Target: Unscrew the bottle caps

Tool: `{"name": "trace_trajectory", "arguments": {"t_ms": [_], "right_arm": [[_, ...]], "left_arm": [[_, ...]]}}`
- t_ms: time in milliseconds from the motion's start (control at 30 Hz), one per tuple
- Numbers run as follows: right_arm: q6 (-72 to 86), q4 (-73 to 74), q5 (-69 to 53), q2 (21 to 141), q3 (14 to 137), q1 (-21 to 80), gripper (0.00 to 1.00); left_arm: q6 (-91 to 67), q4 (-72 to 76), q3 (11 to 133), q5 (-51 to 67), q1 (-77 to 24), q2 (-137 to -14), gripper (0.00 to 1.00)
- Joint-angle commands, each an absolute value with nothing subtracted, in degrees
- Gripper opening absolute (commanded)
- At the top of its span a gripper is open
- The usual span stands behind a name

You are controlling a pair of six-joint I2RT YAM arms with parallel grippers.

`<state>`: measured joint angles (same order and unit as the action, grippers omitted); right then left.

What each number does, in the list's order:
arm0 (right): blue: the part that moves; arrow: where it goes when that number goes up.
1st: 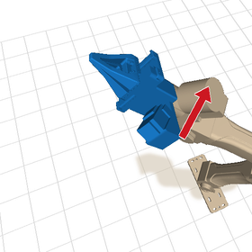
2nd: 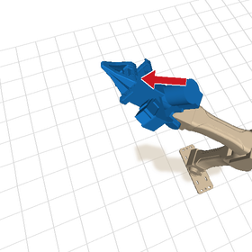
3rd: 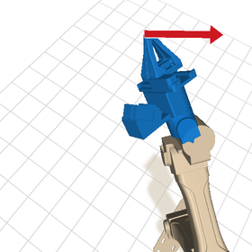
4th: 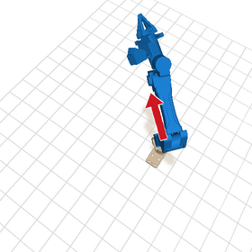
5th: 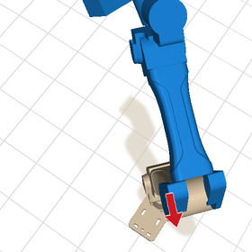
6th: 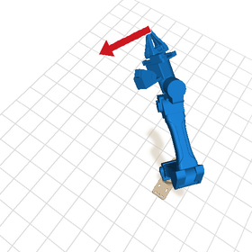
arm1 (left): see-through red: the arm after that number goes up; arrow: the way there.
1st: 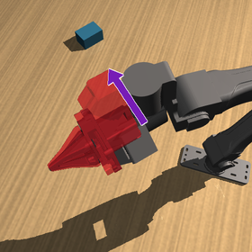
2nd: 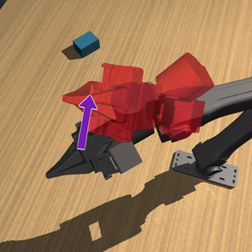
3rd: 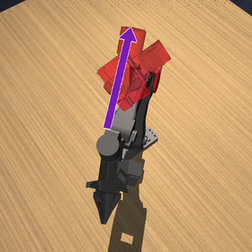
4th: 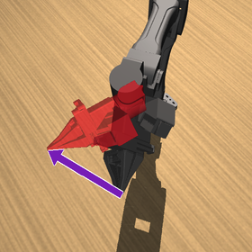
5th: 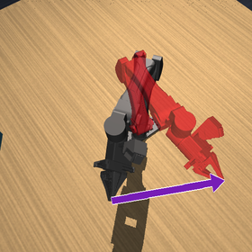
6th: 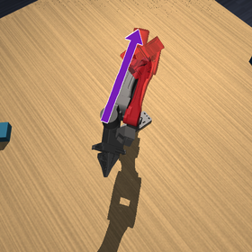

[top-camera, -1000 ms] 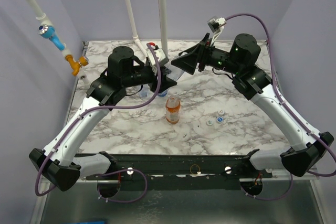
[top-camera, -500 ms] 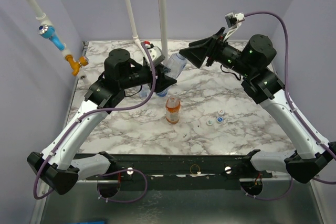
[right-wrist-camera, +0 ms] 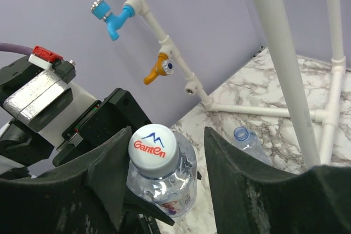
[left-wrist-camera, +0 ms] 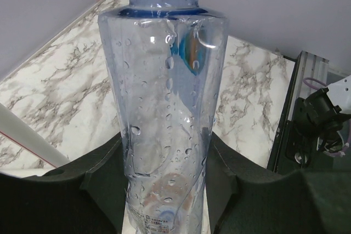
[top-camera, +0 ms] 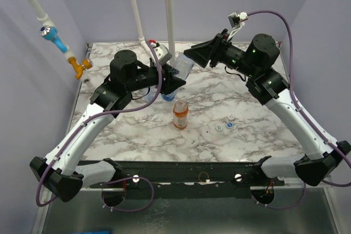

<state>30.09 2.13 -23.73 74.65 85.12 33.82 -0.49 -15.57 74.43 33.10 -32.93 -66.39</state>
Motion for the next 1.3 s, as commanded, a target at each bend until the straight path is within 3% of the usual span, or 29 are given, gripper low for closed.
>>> {"name": "trace_trajectory", "arguments": {"t_ms": [0, 233, 400, 700, 867, 1067, 1100, 1167, 1267], "right_arm": [[30.5, 0.6, -24.9, 75.6, 87.1, 34.1, 0.51], [31.2, -2.5, -27.1, 76.2, 87.3, 34.1, 0.16], [31.2, -8.8, -35.1, 74.6, 84.7, 34.1, 0.01], [38.3, -26.6, -60.8, 72.6, 81.5, 34.1, 0.01], [48.9, -41.7, -69.7, 73.6, 79.8, 34.1, 0.01], [42.3, -31.5, -69.6, 72.6, 81.7, 34.1, 0.01], [38.9, -27.2, -67.7, 72.0, 82.4, 34.1, 0.03], [31.1, -15.7, -60.1, 70.6, 84.7, 34.1, 0.40], [24.5, -3.5, -44.9, 68.9, 87.8, 34.1, 0.74]], "left_arm": [[-1.5, -14.0, 74.0, 32.9, -32.6, -66.8, 0.00], [-2.2, -13.6, 73.9, 33.2, -32.6, -66.8, 0.00], [-5.1, -13.3, 75.3, 37.3, -32.5, -66.7, 0.00], [-17.7, -12.2, 78.6, 61.0, -32.3, -66.4, 0.00], [-22.0, -10.6, 78.5, 65.3, -32.3, -65.9, 0.00], [-21.2, -10.4, 77.4, 65.6, -32.3, -64.9, 0.00], [-20.8, -10.4, 77.1, 65.2, -32.3, -64.7, 0.00], [-19.7, -10.4, 76.5, 63.7, -32.2, -64.2, 0.00], [-17.1, -11.0, 75.9, 60.3, -31.8, -63.8, 0.00]]}}
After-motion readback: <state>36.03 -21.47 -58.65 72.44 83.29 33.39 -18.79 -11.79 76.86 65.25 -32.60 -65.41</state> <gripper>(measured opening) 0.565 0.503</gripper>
